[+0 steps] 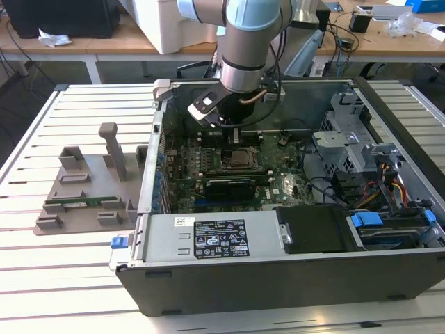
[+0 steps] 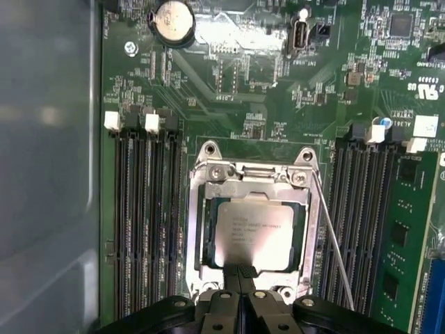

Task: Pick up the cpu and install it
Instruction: 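Close the cpu cover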

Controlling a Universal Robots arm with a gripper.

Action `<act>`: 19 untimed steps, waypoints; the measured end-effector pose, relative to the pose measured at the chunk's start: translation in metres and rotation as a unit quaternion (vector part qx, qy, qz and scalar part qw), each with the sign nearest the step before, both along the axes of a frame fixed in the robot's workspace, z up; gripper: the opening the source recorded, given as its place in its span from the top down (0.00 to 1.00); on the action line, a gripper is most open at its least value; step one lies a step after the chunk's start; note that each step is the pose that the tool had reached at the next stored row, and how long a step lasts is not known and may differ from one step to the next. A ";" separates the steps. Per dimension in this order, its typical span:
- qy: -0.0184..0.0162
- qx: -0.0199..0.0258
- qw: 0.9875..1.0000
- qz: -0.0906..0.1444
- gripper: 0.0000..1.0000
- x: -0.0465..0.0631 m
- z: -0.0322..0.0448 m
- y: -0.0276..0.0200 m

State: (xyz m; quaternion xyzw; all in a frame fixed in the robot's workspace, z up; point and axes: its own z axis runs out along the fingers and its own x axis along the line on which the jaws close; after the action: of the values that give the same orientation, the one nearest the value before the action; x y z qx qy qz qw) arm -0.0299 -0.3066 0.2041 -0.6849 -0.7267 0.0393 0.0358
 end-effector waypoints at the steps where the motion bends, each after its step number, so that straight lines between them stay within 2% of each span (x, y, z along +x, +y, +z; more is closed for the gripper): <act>1: 0.000 0.000 1.000 0.000 0.89 0.003 0.0001 0.0001; 4: 0.000 0.000 1.000 0.000 0.89 0.009 0.0055 0.0001; 10: 0.004 0.000 1.000 0.000 0.89 0.031 0.0060 0.0001; 13: 0.005 0.000 1.000 0.000 0.89 0.034 0.0075 0.0000; 15: 0.005 0.000 1.000 0.000 0.89 0.034 0.0132 0.0000; 17: 0.005 -0.001 1.000 0.000 0.89 0.034 0.0232 0.0001; 19: 0.005 -0.001 1.000 0.000 0.89 0.034 0.0403 0.0001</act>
State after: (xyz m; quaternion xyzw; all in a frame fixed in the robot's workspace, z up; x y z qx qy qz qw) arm 0.0042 -0.3066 0.2444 -0.6848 -0.7265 0.0433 0.0385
